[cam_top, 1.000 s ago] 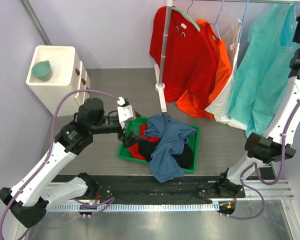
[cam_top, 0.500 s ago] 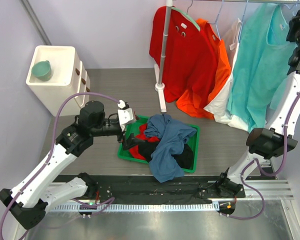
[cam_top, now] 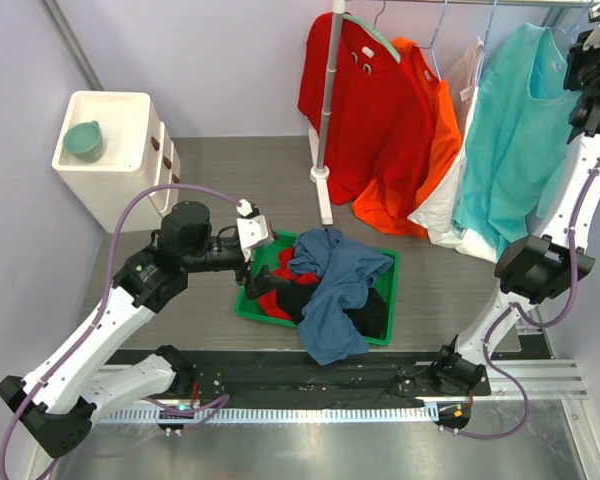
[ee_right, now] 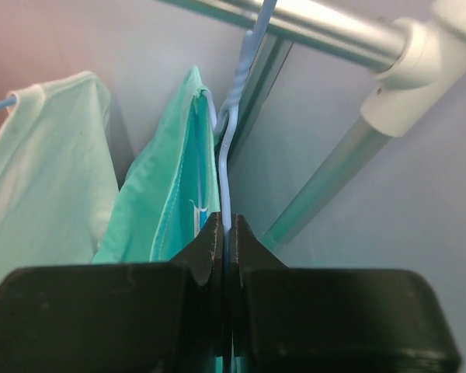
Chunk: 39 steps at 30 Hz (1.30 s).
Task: Place the t-shirt on the hanger
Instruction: Place the hanger at the clothesline, then reset both arms
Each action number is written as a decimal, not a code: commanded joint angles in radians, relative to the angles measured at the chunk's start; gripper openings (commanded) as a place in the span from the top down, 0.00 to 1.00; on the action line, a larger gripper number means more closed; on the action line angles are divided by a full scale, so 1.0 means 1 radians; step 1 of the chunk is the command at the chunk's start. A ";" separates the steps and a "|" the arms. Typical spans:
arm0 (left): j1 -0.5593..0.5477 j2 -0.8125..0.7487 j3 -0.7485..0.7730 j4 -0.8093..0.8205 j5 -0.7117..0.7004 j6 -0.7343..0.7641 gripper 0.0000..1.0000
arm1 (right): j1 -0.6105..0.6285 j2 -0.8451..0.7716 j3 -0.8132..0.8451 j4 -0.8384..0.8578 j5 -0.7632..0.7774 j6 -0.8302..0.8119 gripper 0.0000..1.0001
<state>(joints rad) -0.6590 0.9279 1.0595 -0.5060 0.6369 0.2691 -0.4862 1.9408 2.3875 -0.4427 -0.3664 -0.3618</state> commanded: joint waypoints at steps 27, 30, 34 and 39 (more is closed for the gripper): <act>0.002 -0.046 -0.029 -0.049 -0.104 -0.126 0.00 | -0.003 -0.776 -0.931 -0.255 -0.112 -0.101 0.03; 0.002 -0.026 -0.006 -0.080 -0.167 -0.178 0.00 | -0.003 -0.829 -1.050 -0.316 -0.121 -0.160 0.04; 0.036 0.058 0.063 -0.207 -0.221 -0.321 0.00 | 0.001 -0.872 -1.081 -0.540 -0.262 -0.201 0.00; 0.272 0.111 0.076 -0.296 -0.161 -0.445 0.00 | 0.105 -0.946 -1.139 -0.642 -0.278 -0.213 0.00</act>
<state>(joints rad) -0.5358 1.0111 1.0996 -0.6926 0.4778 -0.0277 -0.4534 1.1057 1.2648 -0.9787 -0.5785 -0.5350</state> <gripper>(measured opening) 0.996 0.996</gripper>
